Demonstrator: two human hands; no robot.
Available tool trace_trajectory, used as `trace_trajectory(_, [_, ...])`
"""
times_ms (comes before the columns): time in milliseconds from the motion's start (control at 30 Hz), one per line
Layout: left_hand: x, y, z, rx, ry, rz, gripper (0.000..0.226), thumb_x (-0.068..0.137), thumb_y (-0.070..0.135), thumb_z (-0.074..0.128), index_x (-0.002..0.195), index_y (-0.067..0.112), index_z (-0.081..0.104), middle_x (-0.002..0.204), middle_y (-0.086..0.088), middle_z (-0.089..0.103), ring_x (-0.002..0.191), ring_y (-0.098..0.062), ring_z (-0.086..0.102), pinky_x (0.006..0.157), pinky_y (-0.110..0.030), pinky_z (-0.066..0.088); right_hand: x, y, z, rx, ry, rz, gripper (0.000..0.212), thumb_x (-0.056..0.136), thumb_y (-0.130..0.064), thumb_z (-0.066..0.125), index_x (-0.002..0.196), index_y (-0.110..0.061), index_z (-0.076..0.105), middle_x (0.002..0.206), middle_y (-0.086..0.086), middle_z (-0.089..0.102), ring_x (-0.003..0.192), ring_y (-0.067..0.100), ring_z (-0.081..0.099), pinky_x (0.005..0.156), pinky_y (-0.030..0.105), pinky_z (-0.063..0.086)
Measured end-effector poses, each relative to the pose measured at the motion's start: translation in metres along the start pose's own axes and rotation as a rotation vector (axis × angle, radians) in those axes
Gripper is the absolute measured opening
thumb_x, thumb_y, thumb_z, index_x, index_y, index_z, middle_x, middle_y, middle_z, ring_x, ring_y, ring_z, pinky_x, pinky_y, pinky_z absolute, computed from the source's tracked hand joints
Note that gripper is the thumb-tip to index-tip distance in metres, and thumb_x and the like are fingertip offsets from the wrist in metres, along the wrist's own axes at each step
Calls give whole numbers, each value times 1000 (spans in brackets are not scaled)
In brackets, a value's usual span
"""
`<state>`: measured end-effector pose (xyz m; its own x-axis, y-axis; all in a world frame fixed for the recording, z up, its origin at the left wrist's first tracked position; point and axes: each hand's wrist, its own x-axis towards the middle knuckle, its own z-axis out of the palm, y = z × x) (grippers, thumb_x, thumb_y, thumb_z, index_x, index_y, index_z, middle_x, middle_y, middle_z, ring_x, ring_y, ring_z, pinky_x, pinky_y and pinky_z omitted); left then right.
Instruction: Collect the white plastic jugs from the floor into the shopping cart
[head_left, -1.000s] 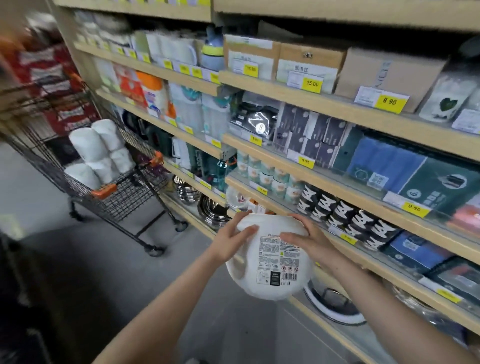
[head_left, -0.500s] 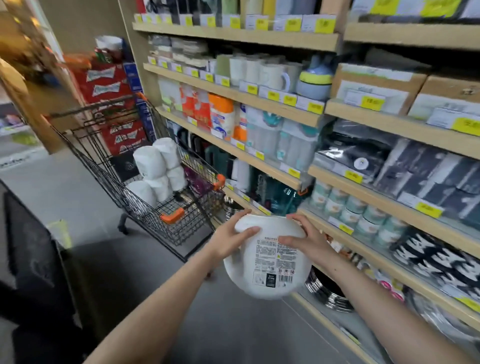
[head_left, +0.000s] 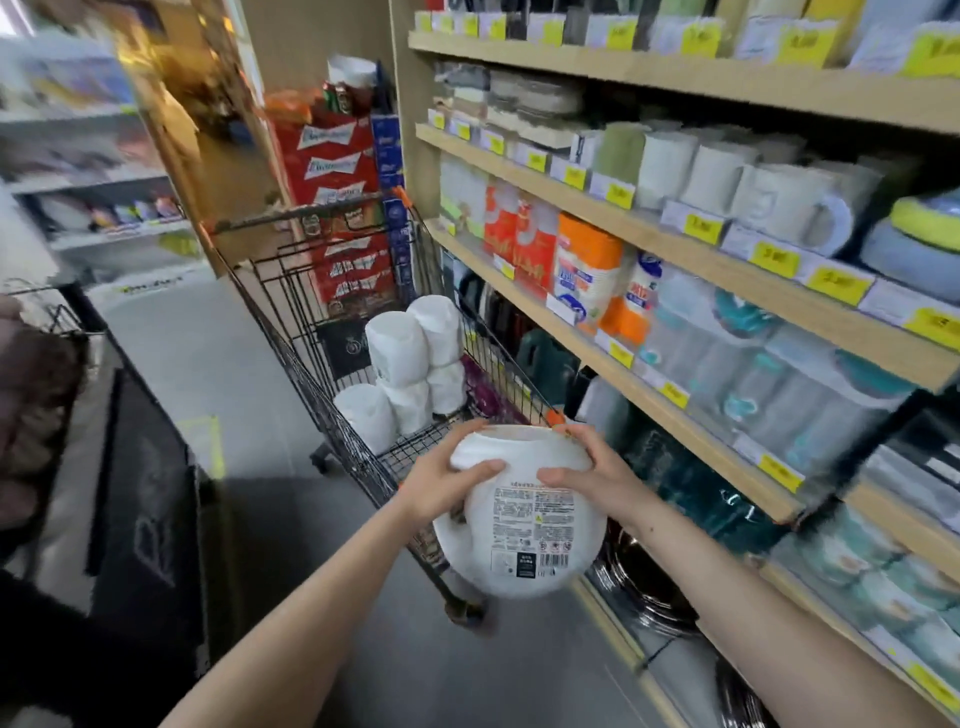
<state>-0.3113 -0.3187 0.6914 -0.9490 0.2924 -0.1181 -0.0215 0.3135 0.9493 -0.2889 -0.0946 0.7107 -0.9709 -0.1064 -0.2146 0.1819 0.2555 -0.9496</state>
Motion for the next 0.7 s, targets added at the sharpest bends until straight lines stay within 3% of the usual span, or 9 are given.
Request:
trace_trajectory(133, [41, -3, -49, -55, 88, -22, 63, 55, 68, 64, 115, 57, 45, 118, 12, 58, 92, -6, 63, 77, -26, 57, 76, -24, 21, -12, -89, -32, 56, 70, -28, 81, 113, -37, 47, 112, -12, 51, 96, 11, 59, 81, 32, 52])
trace_trajectory(233, [72, -16, -88, -46, 112, -17, 69, 57, 68, 65, 122, 49, 48, 124, 4, 58, 108, -13, 60, 93, -32, 52, 123, -38, 43, -65, -147, -36, 59, 75, -26, 77, 123, -33, 44, 114, -13, 50, 97, 10, 58, 78, 28, 49])
trace_trajectory(333, [105, -31, -130, -56, 97, -1, 68, 63, 60, 68, 126, 40, 50, 122, 6, 58, 108, -9, 59, 91, -26, 52, 162, -53, 63, -83, -202, -32, 75, 63, -30, 80, 128, -31, 42, 117, -12, 48, 100, 5, 55, 74, 17, 48])
trace_trajectory(433, [139, -49, -176, -45, 47, 29, 70, 62, 63, 69, 125, 40, 52, 122, 13, 56, 113, -9, 57, 98, -30, 49, 199, -63, 90, -103, -235, -28, 83, 63, -12, 82, 131, -25, 37, 117, -8, 44, 100, 2, 50, 70, 8, 47])
trace_trajectory(533, [173, -63, -227, -16, -54, 60, 69, 64, 60, 73, 127, 43, 50, 127, 9, 56, 117, -12, 56, 101, -39, 47, 234, -73, 121, -100, -128, -28, 79, 66, 2, 81, 128, -23, 40, 116, -12, 44, 101, 1, 49, 74, 10, 47])
trace_trajectory(700, [226, -72, -306, 38, -221, 70, 72, 60, 60, 78, 125, 49, 49, 128, 7, 57, 118, -13, 56, 102, -42, 46, 278, -92, 173, -38, 6, -24, 85, 49, -18, 90, 119, -37, 45, 121, -9, 50, 108, 12, 54, 89, 35, 51])
